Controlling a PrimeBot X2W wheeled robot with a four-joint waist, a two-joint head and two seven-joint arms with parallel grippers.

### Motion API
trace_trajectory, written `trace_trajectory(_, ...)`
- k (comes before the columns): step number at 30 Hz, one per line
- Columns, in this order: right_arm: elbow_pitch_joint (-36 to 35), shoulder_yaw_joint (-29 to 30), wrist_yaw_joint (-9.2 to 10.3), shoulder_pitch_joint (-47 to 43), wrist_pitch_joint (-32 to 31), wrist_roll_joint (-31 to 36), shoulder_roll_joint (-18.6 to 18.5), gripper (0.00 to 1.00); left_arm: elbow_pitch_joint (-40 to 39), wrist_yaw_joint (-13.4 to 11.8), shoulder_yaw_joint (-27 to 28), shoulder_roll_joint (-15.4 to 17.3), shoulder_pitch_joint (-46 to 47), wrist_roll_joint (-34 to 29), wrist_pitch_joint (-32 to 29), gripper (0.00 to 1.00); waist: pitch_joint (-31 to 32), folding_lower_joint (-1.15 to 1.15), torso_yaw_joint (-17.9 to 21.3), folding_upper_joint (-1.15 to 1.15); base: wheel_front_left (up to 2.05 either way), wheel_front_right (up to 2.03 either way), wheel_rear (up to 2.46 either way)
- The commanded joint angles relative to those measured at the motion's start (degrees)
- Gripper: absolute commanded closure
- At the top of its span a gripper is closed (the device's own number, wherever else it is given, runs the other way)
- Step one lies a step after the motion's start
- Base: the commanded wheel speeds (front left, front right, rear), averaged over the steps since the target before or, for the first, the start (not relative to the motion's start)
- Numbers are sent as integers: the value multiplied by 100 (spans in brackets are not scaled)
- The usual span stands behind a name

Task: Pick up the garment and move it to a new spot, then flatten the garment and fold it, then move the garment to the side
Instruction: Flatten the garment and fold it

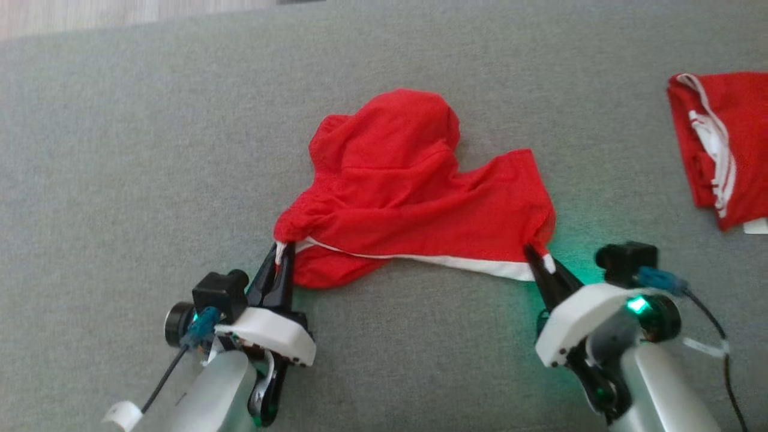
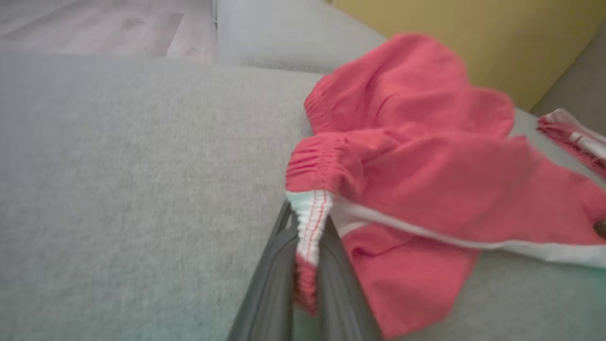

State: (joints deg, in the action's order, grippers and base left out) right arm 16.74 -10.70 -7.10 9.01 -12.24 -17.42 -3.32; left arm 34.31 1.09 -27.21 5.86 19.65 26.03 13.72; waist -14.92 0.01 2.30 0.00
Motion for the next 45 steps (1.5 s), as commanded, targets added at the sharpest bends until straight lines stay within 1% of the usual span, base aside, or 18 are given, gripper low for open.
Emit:
trace_trajectory(1,-290,-65,-39,-137,-45,-81,43,100,-268,13,216,57,61,36,70,100,89,-1,54,0,0,0,0)
trace_trajectory(5,-1130,194,-39,-268,-207,-339,43,100,-995,67,355,127,-97,183,90,100,291,-1,143,0,0,0,0)
trace_trajectory(9,-2056,419,-39,-369,-510,-777,44,100,-2031,205,529,184,-279,590,-80,100,478,-1,171,0,0,0,0)
trace_trajectory(14,-2993,603,-39,-316,-1003,-1231,44,100,-3410,247,705,292,-332,1207,-793,100,623,-1,196,0,0,0,0)
trace_trajectory(16,-3201,638,-39,-97,-1247,-1407,44,100,-3825,237,789,301,-236,1548,-1169,100,583,-1,209,0,0,0,0)
trace_trajectory(18,-3254,652,-39,288,-1477,-1649,43,100,-4043,196,847,402,-3,1739,-1582,100,461,-1,236,0,0,0,0)
trace_trajectory(20,-3100,659,-39,847,-1682,-1705,-54,100,-4068,157,940,462,363,1933,-1936,100,260,-1,265,0,0,0,0)
trace_trajectory(22,-2765,661,-39,1535,-1771,-1866,-77,100,-3927,125,1067,480,830,2148,-2227,100,9,-1,304,0,0,0,0)
trace_trajectory(24,-2336,647,-39,2301,-1744,-2014,-101,100,-3666,97,1180,543,1374,2220,-2439,100,-250,-1,338,0,0,0,0)
trace_trajectory(26,-1860,682,-39,3089,-1577,-2196,-82,100,-3363,56,1327,595,1951,2214,-2501,100,-501,-1,375,0,0,0,0)
trace_trajectory(29,-1206,637,-39,4252,-1081,-2215,-89,100,-2898,56,1506,748,2825,2001,-2369,100,-826,-1,450,0,0,0,0)
trace_trajectory(30,-806,634,-39,4927,-570,-2203,-68,100,-2626,96,1587,821,3371,1783,-2102,100,-975,-1,483,0,0,0,0)
trace_trajectory(33,-382,513,-39,5652,294,-2156,-89,100,-2321,176,1668,806,4042,1490,-1504,100,-1091,-1,487,0,0,0,0)
trace_trajectory(36,-133,320,-39,5988,1053,-2217,-236,100,-2106,316,1689,724,4409,1375,-958,100,-1118,-1,473,0,0,0,0)
trace_trajectory(38,48,139,-39,5971,1254,-2252,-421,100,-1994,421,1660,649,4440,1427,-715,100,-1126,-1,451,0,0,0,0)
trace_trajectory(40,243,-64,-39,5792,1226,-2266,-629,100,-1840,511,1502,608,4272,1492,-657,100,-1107,-1,420,0,0,0,0)
trace_trajectory(42,459,-247,-39,5463,1034,-2279,-821,100,-1683,569,1300,592,3954,1552,-632,100,-1067,-1,399,0,0,0,0)
trace_trajectory(45,712,-375,-39,5005,689,-2265,-972,100,-1492,602,1062,575,3499,1628,-644,100,-977,-1,378,0,0,0,0)
